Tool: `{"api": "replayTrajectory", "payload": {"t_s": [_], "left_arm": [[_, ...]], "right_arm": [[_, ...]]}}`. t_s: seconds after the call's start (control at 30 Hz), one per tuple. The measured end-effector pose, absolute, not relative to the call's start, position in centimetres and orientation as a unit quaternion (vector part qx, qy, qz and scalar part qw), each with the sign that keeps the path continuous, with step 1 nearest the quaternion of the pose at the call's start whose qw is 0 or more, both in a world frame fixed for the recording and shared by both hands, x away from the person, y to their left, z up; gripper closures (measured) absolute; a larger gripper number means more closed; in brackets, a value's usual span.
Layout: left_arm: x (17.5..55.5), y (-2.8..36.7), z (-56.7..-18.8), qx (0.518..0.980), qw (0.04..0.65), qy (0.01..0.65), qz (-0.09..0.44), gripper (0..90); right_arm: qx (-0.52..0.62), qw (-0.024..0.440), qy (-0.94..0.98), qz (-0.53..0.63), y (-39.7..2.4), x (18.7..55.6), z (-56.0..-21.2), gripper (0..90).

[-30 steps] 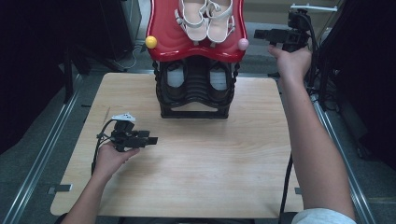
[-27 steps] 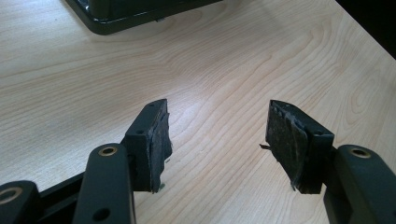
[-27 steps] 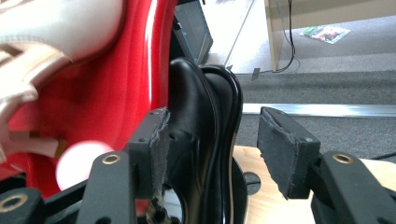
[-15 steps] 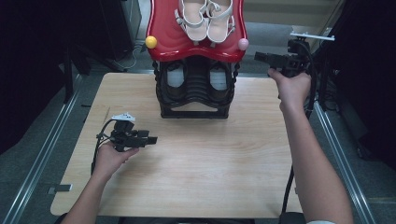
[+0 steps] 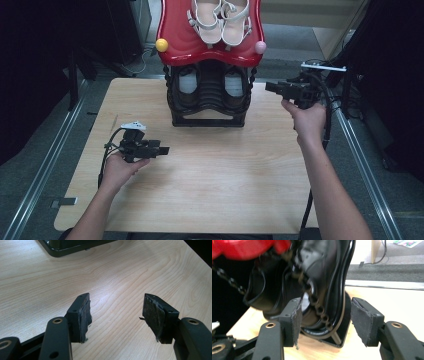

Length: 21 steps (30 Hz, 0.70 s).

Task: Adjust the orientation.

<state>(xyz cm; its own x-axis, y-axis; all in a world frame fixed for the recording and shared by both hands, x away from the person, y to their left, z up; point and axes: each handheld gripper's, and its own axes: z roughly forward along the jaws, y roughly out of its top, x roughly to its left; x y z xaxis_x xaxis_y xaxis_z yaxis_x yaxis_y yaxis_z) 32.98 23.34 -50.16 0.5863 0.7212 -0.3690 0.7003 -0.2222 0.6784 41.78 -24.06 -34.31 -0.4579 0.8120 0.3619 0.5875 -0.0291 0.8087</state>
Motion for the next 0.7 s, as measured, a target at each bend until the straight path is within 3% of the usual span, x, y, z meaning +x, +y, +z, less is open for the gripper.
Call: {"api": "replayTrajectory", "payload": {"t_s": [0.7], "left_arm": [[33.0,22.8,-50.4,0.785,0.423,0.453,0.004,39.5]], "right_arm": [[0.488,0.068,0.718,0.492,-20.9,37.3,-43.7,44.9]]}}
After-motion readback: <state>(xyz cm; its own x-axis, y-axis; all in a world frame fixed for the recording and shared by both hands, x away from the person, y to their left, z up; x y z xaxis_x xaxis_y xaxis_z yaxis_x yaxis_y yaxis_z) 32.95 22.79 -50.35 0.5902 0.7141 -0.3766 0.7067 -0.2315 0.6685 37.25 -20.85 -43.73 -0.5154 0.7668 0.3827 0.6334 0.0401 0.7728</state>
